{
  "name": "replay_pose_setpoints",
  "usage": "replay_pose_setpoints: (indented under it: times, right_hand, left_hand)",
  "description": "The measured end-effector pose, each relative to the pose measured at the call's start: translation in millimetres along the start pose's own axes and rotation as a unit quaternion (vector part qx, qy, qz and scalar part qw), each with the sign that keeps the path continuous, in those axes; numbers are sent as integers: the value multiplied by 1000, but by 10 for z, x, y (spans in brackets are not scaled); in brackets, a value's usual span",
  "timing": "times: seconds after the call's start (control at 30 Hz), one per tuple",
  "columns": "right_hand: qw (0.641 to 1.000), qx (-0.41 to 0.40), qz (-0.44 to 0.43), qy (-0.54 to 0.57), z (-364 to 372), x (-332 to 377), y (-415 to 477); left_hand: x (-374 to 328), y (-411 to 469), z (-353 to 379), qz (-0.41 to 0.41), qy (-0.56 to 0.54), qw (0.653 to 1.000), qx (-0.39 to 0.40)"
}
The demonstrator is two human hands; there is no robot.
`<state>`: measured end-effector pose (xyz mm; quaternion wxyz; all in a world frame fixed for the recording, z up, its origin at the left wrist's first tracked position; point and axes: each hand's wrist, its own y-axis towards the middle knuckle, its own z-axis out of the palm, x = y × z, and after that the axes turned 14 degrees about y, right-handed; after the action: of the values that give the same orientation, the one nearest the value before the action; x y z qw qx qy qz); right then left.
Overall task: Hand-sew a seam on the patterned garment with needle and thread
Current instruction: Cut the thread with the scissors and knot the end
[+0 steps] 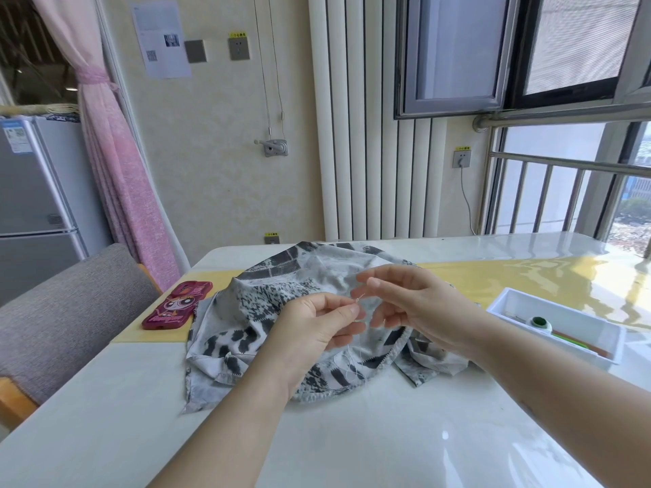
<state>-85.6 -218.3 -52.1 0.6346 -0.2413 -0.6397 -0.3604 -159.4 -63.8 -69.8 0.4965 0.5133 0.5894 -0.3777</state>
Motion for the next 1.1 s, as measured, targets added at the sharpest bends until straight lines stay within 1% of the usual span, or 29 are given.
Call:
replay_pose_setpoints:
  times: [0.07, 0.13, 0.2, 0.27, 0.43, 0.63, 0.83, 1.1]
  right_hand:
    - [990, 5, 71, 119, 22, -13, -12]
    - [976, 50, 126, 168, 72, -46, -43]
    - [967, 87, 149, 189, 121, -99, -66]
    - [964, 84, 141, 208, 154, -131, -65]
    - [968, 44, 110, 223, 182, -146, -31]
    - [973, 47, 108, 197, 193, -148, -53]
    - [984, 46, 74, 156, 182, -111, -53]
    - [992, 37, 21, 122, 182, -68, -56]
  left_hand:
    - [-8, -8, 17, -1, -3, 1000, -24]
    - [-17, -18, 30, -4, -10, 999, -39]
    - [-29, -26, 41, -10, -22, 999, -45]
    - [-37, -24, 42, -21, -38, 998, -53]
    - [-31, -6, 29, -45, -84, 994, -62]
    - [-50, 22, 32, -65, -131, 987, -71]
    - [-36, 34, 51, -82, -165, 981, -67]
    - [-93, -17, 107, -90, -248, 964, -12]
